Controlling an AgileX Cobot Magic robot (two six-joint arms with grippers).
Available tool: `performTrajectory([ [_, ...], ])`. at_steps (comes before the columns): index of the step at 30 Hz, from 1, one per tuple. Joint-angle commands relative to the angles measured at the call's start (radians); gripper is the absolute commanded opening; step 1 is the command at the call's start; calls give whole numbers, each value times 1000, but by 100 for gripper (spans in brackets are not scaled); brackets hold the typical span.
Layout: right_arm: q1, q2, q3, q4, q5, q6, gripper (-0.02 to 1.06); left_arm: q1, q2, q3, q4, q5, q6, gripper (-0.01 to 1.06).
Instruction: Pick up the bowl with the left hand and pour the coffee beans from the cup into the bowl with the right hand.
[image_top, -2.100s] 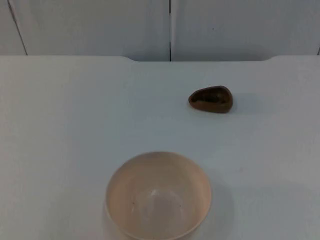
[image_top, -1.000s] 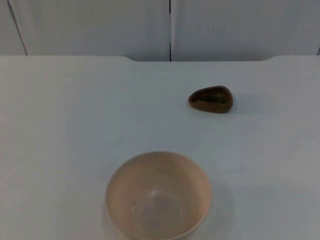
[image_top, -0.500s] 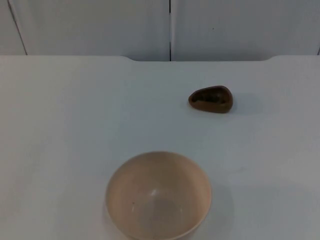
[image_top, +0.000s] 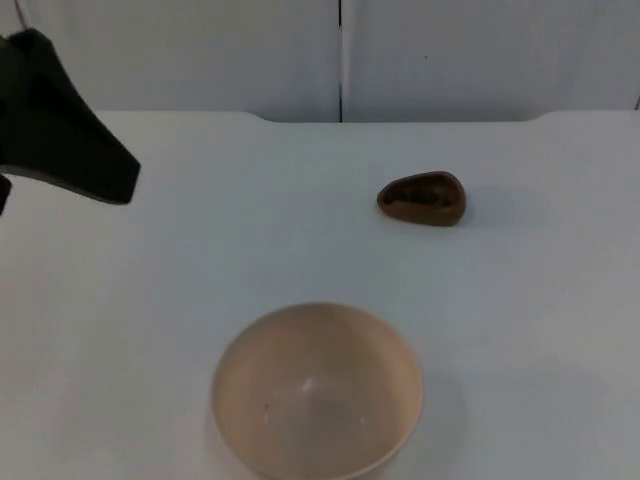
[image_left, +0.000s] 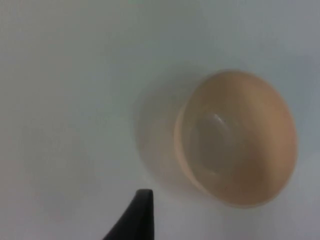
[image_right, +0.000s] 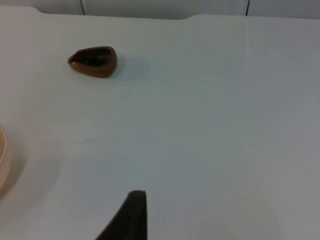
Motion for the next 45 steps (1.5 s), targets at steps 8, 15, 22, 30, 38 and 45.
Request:
performTrajectory([
  [8, -6, -4, 0, -1, -2, 4, 105, -154, 166, -5, 47, -136, -66, 100],
  [15, -6, -4, 0, -1, -2, 4, 105, -212, 300, -5, 59, -202, -106, 100],
  [22, -6, -4, 0, -1, -2, 4, 105, -272, 427, -5, 77, -266, -133, 100],
  [30, -6, -4, 0, -5, -2, 4, 105, -280, 574, -5, 81, -347, -154, 100],
  [38, -6, -4, 0, -5, -2, 4, 105, -280, 656, -5, 65, -395, -154, 98],
  [45, -6, -4, 0, -5, -2, 4, 105, -280, 688, -6, 35, -432, -154, 94],
])
